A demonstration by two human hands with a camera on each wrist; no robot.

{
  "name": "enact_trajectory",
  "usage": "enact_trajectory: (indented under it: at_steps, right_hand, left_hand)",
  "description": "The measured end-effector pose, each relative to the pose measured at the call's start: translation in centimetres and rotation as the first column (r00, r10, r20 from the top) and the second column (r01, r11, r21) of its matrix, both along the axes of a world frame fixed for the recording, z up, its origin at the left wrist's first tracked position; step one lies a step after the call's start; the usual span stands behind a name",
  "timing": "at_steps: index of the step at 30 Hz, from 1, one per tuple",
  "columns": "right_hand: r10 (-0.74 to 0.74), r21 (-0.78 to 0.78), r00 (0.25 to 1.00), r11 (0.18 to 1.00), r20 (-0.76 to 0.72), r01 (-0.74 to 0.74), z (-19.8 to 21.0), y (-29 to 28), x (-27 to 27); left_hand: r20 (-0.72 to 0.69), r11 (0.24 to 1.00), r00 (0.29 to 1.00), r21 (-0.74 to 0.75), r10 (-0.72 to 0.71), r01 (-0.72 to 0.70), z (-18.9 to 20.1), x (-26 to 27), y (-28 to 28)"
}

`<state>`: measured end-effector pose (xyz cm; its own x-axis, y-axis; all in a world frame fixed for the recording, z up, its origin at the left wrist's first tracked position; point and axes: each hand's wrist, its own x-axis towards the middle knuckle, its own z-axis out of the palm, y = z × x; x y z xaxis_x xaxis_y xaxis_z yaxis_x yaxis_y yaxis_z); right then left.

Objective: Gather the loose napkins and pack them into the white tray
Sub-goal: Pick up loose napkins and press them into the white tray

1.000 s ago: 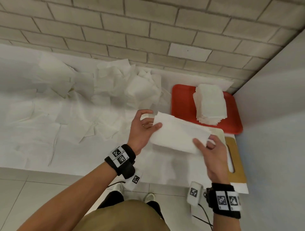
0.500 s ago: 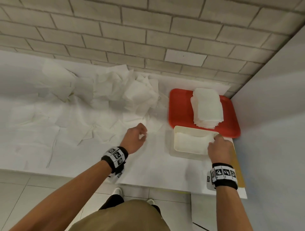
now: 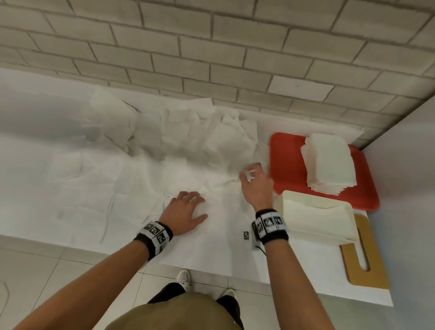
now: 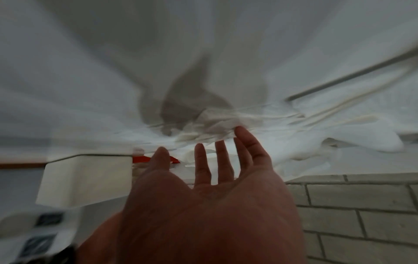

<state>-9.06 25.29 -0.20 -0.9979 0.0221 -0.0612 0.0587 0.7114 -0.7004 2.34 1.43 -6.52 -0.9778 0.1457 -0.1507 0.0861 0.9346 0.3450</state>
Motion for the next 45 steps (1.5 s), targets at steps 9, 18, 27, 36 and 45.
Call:
enact_trajectory:
  at_steps: [9, 18, 27, 36, 45]
  right_hand:
    - [-0.149, 0.066, 0.988, 0.986, -0.044, 0.152, -2.9, -5.1, -5.7]
    - [0.370, 0.119, 0.879, 0.929, -0.300, -0.351, 7.8, -4.7, -0.6]
    - [0.393, -0.373, 0.920, 0.853, -0.005, -0.366, 12.8, -5.7, 3.9]
    - [0.005, -0.577, 1.000, 0.817, -0.003, -0.005, 8.2, -10.1, 3.6]
    - [0.063, -0.597, 0.994, 0.802, 0.084, 0.000, 7.2, -6.2, 3.8]
  left_hand:
    - [-0.198, 0.927, 0.910, 0.169, 0.365, -0.335, 2.9, -3.0, -11.9]
    - [0.156, 0.931, 0.986, -0.347, -0.060, 0.112, 3.9, -10.2, -19.3]
    - [-0.029, 0.942, 0.996, 0.328, 0.085, -0.071, 11.0, -10.4, -15.0]
    - [0.163, 0.367, 0.987, 0.917, 0.013, -0.157, 12.3, -5.1, -6.4]
    - [0.417, 0.221, 0.908, 0.882, 0.042, -0.416, 11.9, -3.5, -1.8]
